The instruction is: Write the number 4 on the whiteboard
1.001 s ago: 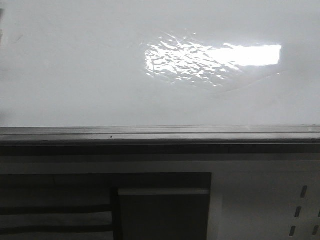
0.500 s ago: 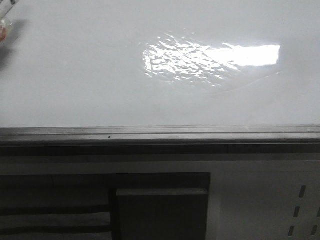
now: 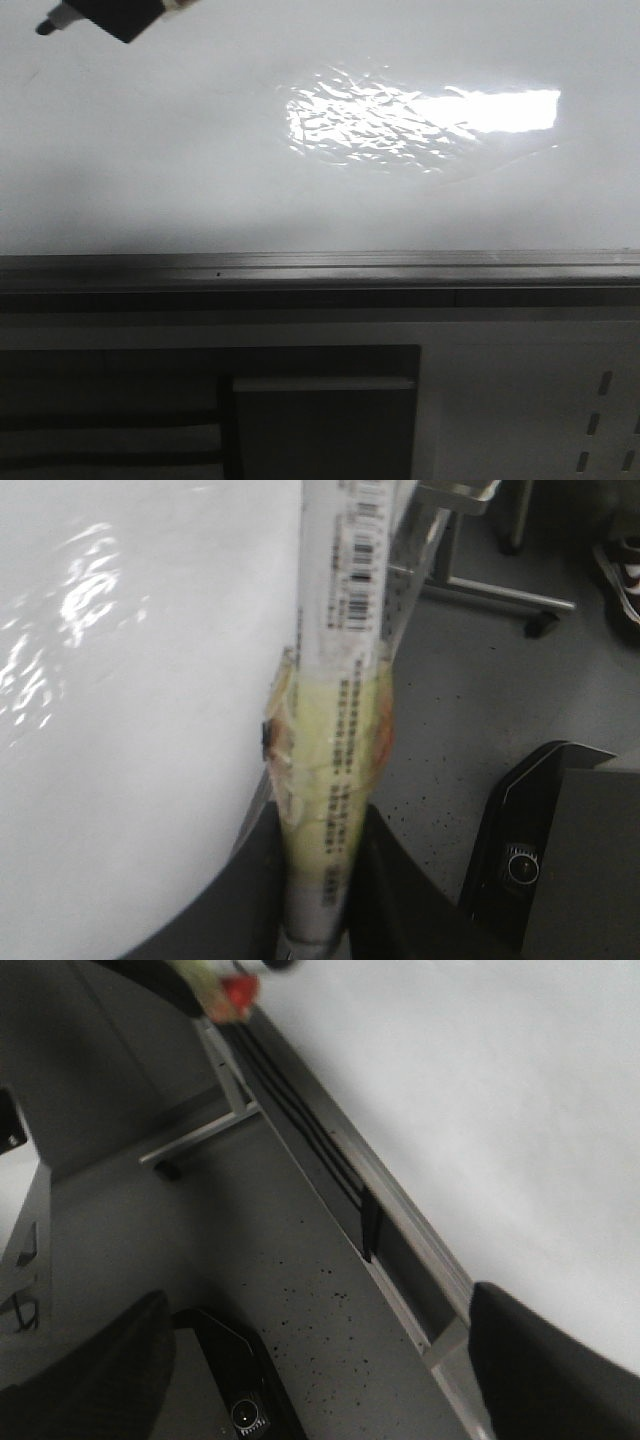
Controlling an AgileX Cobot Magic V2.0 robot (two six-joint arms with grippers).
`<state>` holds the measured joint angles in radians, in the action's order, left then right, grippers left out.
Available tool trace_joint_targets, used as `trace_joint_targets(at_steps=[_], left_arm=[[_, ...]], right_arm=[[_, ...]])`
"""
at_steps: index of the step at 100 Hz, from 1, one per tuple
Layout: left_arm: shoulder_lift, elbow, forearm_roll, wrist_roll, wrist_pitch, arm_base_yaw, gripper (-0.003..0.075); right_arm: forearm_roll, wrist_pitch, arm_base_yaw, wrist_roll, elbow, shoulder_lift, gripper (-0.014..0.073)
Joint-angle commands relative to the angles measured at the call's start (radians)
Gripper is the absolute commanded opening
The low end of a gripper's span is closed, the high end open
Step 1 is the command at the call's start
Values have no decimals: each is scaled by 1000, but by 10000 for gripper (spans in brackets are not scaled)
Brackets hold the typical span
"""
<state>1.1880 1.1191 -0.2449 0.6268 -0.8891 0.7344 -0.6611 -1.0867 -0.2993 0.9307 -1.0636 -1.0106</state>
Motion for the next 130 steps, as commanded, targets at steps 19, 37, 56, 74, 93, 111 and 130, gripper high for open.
trace_joint_targets(at_steps=[19,37,56,74,93,111,130], left_arm=[[59,76,-25,79,27,123,-20],[63,76,-25,150,33,140,-20],[63,76,-25,155,46,140,-20],[63,76,-25,176,53,140,-20],[63,76,-25,176,53,140,-20],[63,76,-25,176,55,140,-20],[63,76,-25,176,70,140,21]], right_arm=[[-75,118,-174,234,-94,-115,542],[-75,140,-198,250,-95,-152,541],[-78,124,-206,282,-95,-165,541],[-85,118,-206,293,-95,-165,438],[-85,114,-206,293,-95,-165,220],[-85,108,-206,293,-95,-165,85],[-85,92,-206,293,-95,-165,-18]])
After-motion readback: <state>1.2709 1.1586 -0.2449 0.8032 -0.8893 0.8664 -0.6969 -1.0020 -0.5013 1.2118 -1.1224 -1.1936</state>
